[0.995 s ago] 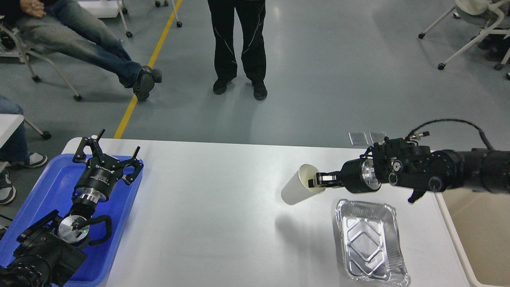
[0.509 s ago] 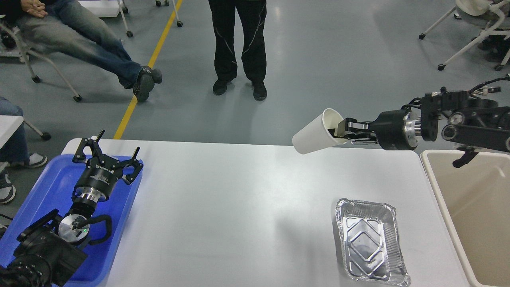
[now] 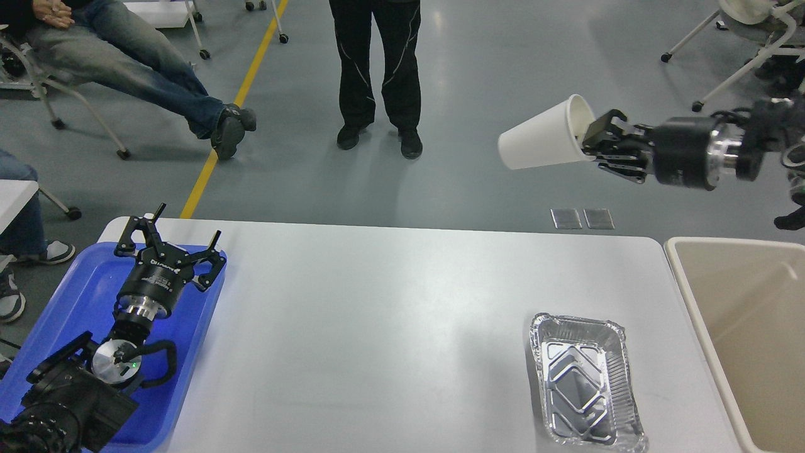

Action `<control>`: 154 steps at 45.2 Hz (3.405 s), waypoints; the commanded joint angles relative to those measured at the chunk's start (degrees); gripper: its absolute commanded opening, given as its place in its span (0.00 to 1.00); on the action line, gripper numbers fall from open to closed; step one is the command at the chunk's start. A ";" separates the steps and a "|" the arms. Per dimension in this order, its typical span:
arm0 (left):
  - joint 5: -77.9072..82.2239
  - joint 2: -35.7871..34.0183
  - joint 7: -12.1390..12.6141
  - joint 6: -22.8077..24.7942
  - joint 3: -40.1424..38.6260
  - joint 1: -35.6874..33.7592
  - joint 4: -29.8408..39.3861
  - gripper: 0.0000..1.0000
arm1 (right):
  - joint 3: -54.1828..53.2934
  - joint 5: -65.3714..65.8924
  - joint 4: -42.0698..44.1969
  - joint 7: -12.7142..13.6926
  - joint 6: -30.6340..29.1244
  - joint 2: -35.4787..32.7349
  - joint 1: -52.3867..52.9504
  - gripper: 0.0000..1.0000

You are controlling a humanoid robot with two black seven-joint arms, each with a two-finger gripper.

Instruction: Tidy desktop

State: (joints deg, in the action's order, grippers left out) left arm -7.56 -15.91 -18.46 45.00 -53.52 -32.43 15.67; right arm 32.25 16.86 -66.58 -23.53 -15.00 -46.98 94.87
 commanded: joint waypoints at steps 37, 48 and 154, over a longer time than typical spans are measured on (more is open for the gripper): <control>0.00 0.00 0.00 0.00 0.00 0.00 -0.02 1.00 | 0.00 -21.08 43.81 16.58 13.85 -0.14 -28.07 0.00; 0.00 0.00 0.00 0.00 0.00 0.00 0.06 1.00 | -0.17 -21.08 51.28 26.95 18.86 3.20 -34.31 0.00; 0.00 0.00 0.00 0.00 0.00 0.00 -0.02 1.00 | -54.04 -20.02 49.37 30.65 21.68 11.04 -43.46 1.00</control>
State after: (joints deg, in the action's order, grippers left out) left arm -7.56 -15.91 -18.46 45.00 -53.53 -32.43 15.64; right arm -9.34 -3.17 -10.59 7.24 8.09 -30.93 47.37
